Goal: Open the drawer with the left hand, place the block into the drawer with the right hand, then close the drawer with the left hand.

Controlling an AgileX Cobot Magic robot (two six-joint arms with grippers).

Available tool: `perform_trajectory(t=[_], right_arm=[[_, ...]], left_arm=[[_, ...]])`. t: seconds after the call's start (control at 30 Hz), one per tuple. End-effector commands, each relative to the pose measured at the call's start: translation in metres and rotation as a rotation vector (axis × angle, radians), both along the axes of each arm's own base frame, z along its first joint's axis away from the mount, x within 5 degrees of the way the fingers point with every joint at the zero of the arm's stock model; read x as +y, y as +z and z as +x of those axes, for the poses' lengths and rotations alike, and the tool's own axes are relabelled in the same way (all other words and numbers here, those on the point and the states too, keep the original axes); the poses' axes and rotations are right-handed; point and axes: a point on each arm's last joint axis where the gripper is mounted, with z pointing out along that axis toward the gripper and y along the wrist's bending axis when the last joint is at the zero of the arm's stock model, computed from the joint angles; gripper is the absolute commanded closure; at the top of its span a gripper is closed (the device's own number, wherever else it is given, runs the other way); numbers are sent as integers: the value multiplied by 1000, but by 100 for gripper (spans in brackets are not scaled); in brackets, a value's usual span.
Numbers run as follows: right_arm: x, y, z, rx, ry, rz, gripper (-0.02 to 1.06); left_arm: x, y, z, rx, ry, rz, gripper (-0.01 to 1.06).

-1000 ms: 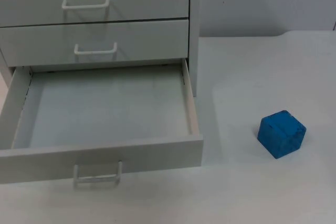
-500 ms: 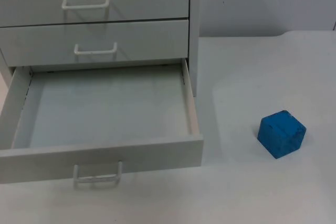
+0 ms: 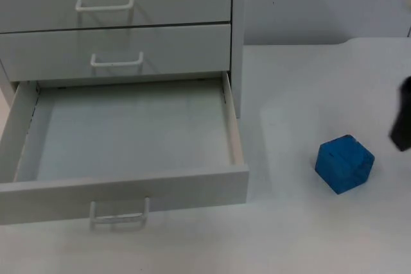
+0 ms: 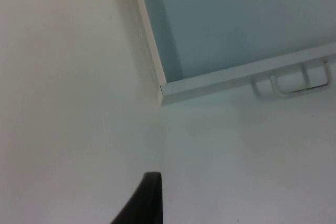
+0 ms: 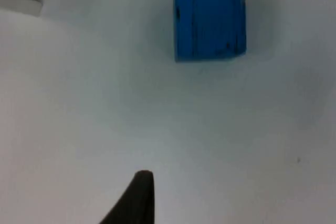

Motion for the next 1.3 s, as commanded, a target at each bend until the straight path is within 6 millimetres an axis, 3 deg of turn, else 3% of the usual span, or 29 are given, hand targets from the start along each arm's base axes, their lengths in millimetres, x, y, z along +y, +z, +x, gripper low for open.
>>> perform_trajectory(t=[0.0, 0.07, 0.17, 0.2, 0.33, 0.53, 0.6, 0.67, 0.7, 0.8, 0.83, 0.9, 0.93, 1.0, 1.03, 1.07, 1.17, 1.2, 1.27], right_arm=[[20, -14, 21, -42, 41, -64, 2], [27, -20, 29, -48, 54, -65, 2], [46, -52, 55, -30, 76, -61, 2], [46, -52, 55, -30, 76, -61, 2], [56, -94, 70, 9, 94, -70, 2], [61, -119, 77, 1, 109, -48, 3], [62, -129, 79, 2, 93, -39, 9], [61, -128, 81, -14, 66, -19, 27], [61, -128, 81, -14, 66, -19, 27], [55, -122, 86, -41, 36, -14, 66], [55, -122, 86, -41, 36, -14, 66], [50, -111, 89, -67, 28, -16, 100], [50, -101, 89, -88, 29, -11, 104], [48, -71, 85, -143, 36, -4, 104], [48, -71, 85, -143, 36, -4, 104], [48, -54, 81, -175, 37, 7, 104], [51, -4, 63, -276, 59, 57, 105], [51, -4, 63, -276, 59, 57, 105], [58, 23, 48, -342, 92, 99, 105]], left_arm=[[0, 0, 0, -12, -3, 1, 0], [0, 0, 0, -12, -3, 4, 0], [1, 0, 0, -12, -3, 13, 0], [1, 0, 0, -12, -3, 13, 0], [1, 1, 1, -36, 0, 15, 0], [1, 1, 1, -36, 0, 15, 0], [1, 1, 1, -36, 0, 15, 0], [1, 1, 1, -36, 0, 15, 0], [1, 1, 1, -36, 0, 15, 0], [1, 1, 1, -36, 0, 17, 0], [1, 1, 1, -36, 0, 17, 0], [1, 1, 1, -36, 0, 17, 0], [1, 1, 1, -36, 0, 17, 0], [1, 1, 1, -38, 0, 19, 0], [1, 1, 1, -38, 0, 19, 0], [1, 1, 1, -38, 0, 19, 0], [1, 1, 1, -38, 0, 19, 0], [1, 1, 1, -38, 0, 19, 0], [2, 1, 2, -41, 1, 19, 0]])
